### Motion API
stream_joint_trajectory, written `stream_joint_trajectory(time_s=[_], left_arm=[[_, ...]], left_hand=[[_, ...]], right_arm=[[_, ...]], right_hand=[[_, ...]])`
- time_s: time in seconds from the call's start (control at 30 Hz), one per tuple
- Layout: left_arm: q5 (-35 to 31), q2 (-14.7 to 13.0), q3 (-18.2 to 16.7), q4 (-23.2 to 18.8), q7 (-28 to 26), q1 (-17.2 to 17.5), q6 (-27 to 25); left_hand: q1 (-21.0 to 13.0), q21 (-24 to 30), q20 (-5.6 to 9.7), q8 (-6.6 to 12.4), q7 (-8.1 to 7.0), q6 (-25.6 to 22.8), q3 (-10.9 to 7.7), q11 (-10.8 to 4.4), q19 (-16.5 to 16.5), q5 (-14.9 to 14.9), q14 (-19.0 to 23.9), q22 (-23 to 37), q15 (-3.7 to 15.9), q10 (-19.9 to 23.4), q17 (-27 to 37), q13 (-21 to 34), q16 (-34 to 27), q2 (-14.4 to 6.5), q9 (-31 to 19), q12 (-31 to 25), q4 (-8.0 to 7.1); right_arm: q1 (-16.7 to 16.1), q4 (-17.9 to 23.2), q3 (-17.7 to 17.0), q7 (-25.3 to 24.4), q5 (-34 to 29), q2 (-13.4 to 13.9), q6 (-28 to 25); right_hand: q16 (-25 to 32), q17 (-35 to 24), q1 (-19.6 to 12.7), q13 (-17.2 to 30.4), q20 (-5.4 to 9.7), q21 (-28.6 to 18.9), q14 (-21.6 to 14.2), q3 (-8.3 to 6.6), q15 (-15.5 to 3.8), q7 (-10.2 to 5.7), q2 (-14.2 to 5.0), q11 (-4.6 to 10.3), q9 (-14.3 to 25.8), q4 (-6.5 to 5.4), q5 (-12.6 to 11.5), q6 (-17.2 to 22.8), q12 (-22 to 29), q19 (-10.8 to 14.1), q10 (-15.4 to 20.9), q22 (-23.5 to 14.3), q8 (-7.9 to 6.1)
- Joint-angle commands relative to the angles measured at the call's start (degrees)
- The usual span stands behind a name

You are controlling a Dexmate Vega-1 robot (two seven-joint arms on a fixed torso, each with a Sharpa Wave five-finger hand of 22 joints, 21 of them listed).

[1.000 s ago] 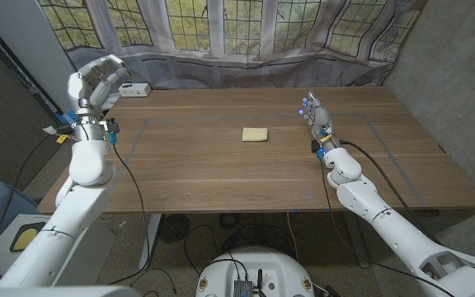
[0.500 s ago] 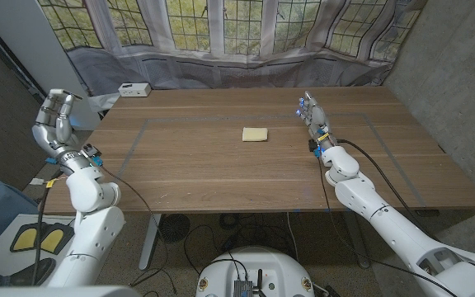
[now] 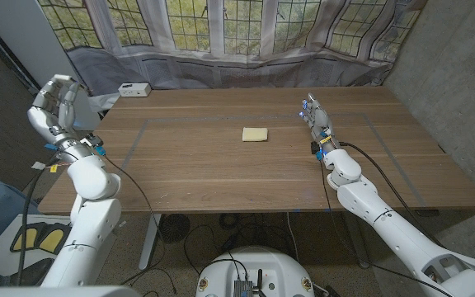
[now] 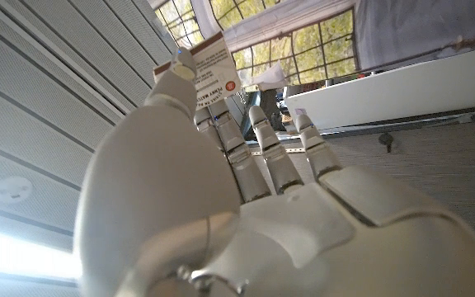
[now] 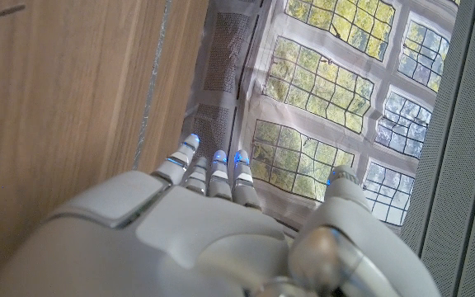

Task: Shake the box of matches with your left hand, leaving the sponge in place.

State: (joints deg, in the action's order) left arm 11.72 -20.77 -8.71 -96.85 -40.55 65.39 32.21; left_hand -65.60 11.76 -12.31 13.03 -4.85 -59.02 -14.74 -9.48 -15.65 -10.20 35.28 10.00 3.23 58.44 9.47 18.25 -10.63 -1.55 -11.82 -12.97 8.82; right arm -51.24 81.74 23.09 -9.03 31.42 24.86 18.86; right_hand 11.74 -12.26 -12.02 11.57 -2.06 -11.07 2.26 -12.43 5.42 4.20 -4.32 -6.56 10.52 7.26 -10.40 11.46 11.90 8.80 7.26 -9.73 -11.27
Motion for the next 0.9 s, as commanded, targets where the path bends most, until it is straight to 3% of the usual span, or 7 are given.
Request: stream_joint_trajectory(time_s=[0.03, 0.17, 0.33, 0.4, 0.53, 0.9], left_arm=[[-38.3, -7.28, 9.3, -6.04, -5.23, -5.08, -18.92], [-43.19, -12.31, 14.13, -9.93, 2.09, -6.5, -28.13], [-52.99, -20.97, 22.58, -15.84, 19.08, -10.27, -43.55], [-54.92, -22.21, 25.3, -16.25, 21.7, -11.6, -46.32], [-53.06, -23.33, 26.82, -16.33, 22.32, -12.3, -47.26], [-47.88, -25.11, 26.9, -16.77, 19.6, -11.54, -49.69]], left_hand=[[0.41, 0.19, 0.02, 0.12, -1.19, -1.13, -0.61, -2.28, -0.73, -0.23, 0.82, 0.19, 3.67, 1.89, 0.12, 0.18, -0.12, -3.5, -0.23, -0.38, -0.11], [0.4, 0.18, 0.0, 0.14, -1.51, -1.19, -0.61, -2.17, -0.89, -0.19, 0.93, 0.19, 3.93, 1.77, 0.09, 0.22, -0.05, -3.33, -0.22, -0.34, -0.03], [0.99, -0.15, -0.11, -0.27, -1.88, -0.22, -0.27, -1.87, -0.52, 0.03, 0.58, 0.16, 3.8, 0.47, 0.03, 0.17, 0.17, -2.64, -0.23, 0.35, -0.16], [1.13, -0.28, -0.12, -0.36, -1.59, 0.0, -0.21, -1.65, -0.27, 0.07, 0.45, 0.15, 3.77, 0.28, 0.01, 0.19, 0.22, -2.54, -0.24, 0.44, -0.21], [1.21, -0.44, -0.13, -0.42, -1.43, 0.13, -0.17, -1.53, 0.05, 0.1, 0.18, 0.14, 3.77, 0.26, -0.02, 0.19, 0.31, -2.39, -0.25, 0.48, -0.2], [1.22, -0.65, -0.06, -0.02, -0.98, -1.01, -0.56, -1.51, 0.58, 0.01, 0.11, 0.13, 3.71, 1.22, 0.04, 0.24, 0.18, -2.98, -0.27, 0.22, -0.3]], right_arm=[[-3.13, 3.41, -1.44, -1.9, -0.28, 1.27, 0.73], [-3.47, 3.86, -1.58, -1.98, -0.27, 1.49, 0.64], [-3.24, 3.29, -1.54, -1.38, 0.01, 1.26, 0.99], [-3.13, 2.94, -1.5, -1.12, 0.12, 1.09, 1.27], [-3.09, 2.66, -1.49, -0.99, 0.23, 1.02, 1.25], [-2.75, 1.63, -1.46, -0.31, 0.69, 0.8, 1.41]], right_hand=[[0.45, -0.12, 0.24, 0.18, 0.1, -0.21, -0.12, 0.05, -0.14, 0.08, -0.15, -0.05, 0.26, 0.19, 0.09, 0.16, -0.01, 0.22, 0.46, -0.25, 0.08], [0.45, -0.11, 0.23, 0.18, 0.1, -0.21, -0.13, 0.05, -0.14, 0.04, -0.13, 0.03, 0.26, 0.21, 0.09, 0.19, -0.01, 0.22, 0.47, -0.25, 0.07], [0.44, -0.11, 0.24, 0.18, 0.12, -0.22, -0.13, 0.06, -0.12, 0.0, -0.11, -0.01, 0.26, 0.21, 0.1, 0.18, 0.01, 0.26, 0.53, -0.25, 0.07], [0.43, -0.11, 0.24, 0.18, 0.09, -0.22, -0.1, 0.06, -0.09, 0.04, -0.11, -0.02, 0.26, 0.21, 0.1, 0.17, 0.01, 0.25, 0.53, -0.25, 0.08], [0.43, -0.12, 0.25, 0.18, 0.15, -0.22, -0.1, 0.06, -0.09, 0.04, -0.14, -0.08, 0.26, 0.2, 0.1, 0.19, 0.0, 0.28, 0.51, -0.25, 0.07], [0.43, -0.11, 0.22, 0.18, 0.2, -0.23, -0.09, 0.04, -0.13, 0.12, -0.19, -0.07, 0.26, 0.2, 0.09, 0.16, -0.01, 0.31, 0.5, -0.25, 0.08]])
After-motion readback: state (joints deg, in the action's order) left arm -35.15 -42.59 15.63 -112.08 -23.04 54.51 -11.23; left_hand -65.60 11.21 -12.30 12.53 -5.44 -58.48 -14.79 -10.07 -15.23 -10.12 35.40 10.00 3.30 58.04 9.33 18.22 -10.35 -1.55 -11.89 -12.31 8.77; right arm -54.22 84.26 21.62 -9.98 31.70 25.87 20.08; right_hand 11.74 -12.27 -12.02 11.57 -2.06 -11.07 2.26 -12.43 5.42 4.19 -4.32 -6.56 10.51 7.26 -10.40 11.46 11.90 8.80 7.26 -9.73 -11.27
